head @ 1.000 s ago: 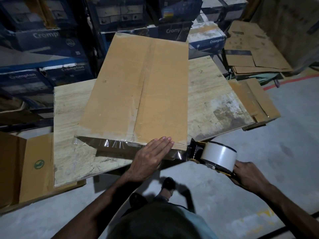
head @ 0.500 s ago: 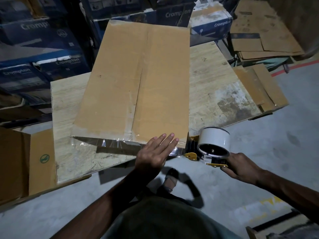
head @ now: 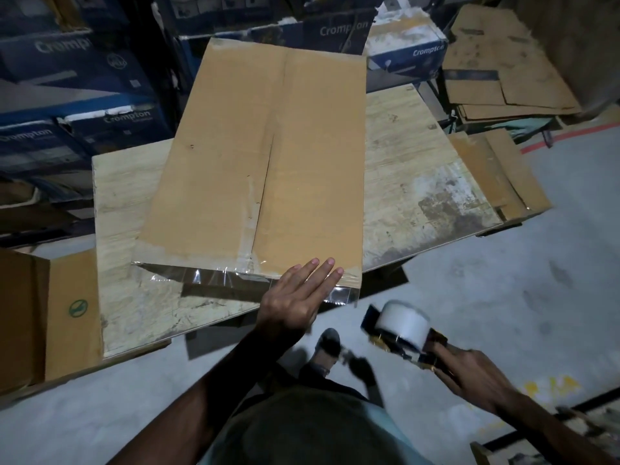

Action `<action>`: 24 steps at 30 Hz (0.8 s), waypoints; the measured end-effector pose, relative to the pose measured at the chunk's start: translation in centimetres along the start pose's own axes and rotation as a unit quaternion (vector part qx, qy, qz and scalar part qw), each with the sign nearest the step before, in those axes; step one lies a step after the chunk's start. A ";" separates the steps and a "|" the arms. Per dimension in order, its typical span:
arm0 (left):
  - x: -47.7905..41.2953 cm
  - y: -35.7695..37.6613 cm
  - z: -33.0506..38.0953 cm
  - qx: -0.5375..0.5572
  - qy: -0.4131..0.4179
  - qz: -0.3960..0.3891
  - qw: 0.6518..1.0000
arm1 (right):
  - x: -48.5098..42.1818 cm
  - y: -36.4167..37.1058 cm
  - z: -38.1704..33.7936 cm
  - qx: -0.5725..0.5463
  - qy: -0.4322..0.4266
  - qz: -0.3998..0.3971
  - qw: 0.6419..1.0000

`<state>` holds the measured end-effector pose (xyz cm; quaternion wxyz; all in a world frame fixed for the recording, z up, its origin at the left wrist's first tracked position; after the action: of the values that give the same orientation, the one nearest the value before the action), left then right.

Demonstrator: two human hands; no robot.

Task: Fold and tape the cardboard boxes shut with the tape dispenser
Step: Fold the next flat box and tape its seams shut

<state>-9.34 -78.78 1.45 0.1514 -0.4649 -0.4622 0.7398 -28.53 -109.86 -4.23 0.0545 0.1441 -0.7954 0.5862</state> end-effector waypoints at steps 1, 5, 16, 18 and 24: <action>0.0 0.0 0.0 0.001 -0.004 -0.004 1.000 | 0.2 0.1 -0.3 -0.084 0.077 0.014 0.993; -0.1 -0.1 0.0 0.007 -0.017 -0.018 1.000 | -3.1 1.0 -2.1 -0.421 0.319 0.187 0.828; -1.9 1.2 1.2 0.004 -0.050 -0.082 0.995 | -19.0 1.4 0.7 -0.600 0.392 0.274 0.642; -2.4 1.6 1.6 0.008 -0.052 -0.090 0.995 | -20.3 1.2 0.2 -0.603 0.394 0.281 0.635; -2.6 -0.3 0.9 0.095 -0.043 -0.180 0.978 | -22.7 1.1 -0.4 -0.587 0.430 0.231 0.646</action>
<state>-8.80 -80.80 3.25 0.3054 -0.3249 -0.4725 0.7602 -7.31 -105.45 -10.93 0.3263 -0.3751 -0.8675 -0.0137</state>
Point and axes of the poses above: each hand's wrist, its own x-axis away from the middle knuckle, its own y-axis out of the palm, z = x × y, the point moved 4 cm from there along -x, towards the middle knuckle, and after that the axes turned 3 degrees about -z, right-handed, at the moved point
